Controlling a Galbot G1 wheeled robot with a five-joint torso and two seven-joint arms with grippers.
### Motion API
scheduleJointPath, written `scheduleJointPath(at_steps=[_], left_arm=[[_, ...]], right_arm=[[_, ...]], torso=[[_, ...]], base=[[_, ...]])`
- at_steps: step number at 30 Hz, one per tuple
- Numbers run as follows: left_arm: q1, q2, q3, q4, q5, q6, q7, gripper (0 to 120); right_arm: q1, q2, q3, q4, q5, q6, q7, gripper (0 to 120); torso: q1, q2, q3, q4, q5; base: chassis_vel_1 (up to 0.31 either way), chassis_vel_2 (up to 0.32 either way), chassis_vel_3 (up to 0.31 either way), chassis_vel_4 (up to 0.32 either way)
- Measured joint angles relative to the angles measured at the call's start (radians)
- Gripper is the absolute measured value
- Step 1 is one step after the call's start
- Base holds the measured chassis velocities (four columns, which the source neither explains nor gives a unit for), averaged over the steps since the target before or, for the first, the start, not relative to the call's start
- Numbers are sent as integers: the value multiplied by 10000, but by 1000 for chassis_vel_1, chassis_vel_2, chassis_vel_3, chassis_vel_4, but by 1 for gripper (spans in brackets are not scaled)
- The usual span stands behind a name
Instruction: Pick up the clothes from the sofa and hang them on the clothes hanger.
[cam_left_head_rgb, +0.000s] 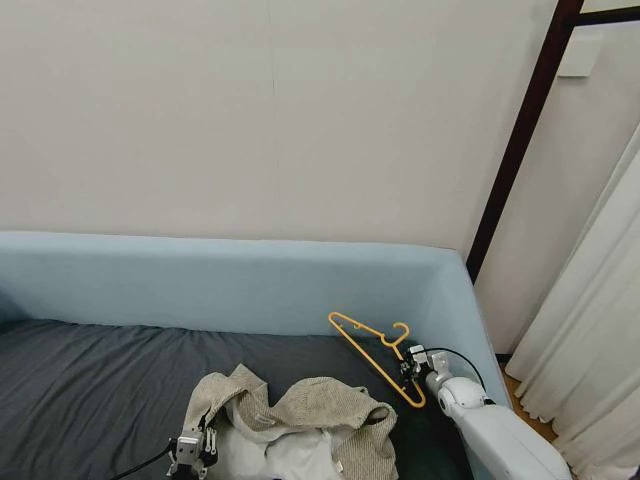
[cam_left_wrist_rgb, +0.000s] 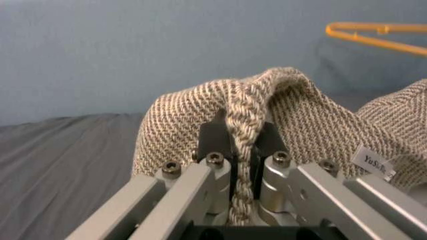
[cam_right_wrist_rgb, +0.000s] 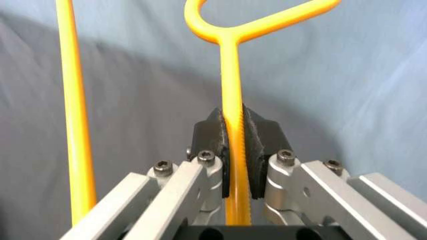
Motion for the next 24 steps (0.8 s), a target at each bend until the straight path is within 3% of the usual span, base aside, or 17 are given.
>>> scheduleJointPath(at_steps=[5, 11, 15, 24], left_arm=[[0, 178, 16, -86, -131, 0, 6, 1], [88, 426, -27, -362, -288, 1, 23, 1], [167, 650, -93, -576, -427, 15, 27, 1], [366, 934, -303, -825, -645, 33, 59, 1]], right_arm=[[-667, -740, 90, 2041, -1032, 794, 928, 6], [-1608, -1471, 616, 3532, -2432, 1386, 1210, 6], [-2698, -2053, 1128, 4675, -2745, 1597, 1338, 6], [-5664, -2845, 2549, 6548, -5421, 2919, 2159, 6]], torso=[[0, 0, -2, 1, 0], [0, 0, -2, 1, 0], [0, 1, -2, -1, 1], [0, 1, -3, -3, 0]], base=[[0, 0, 0, 0], [0, 0, 0, 0], [0, 0, 0, 0], [0, 0, 0, 0]])
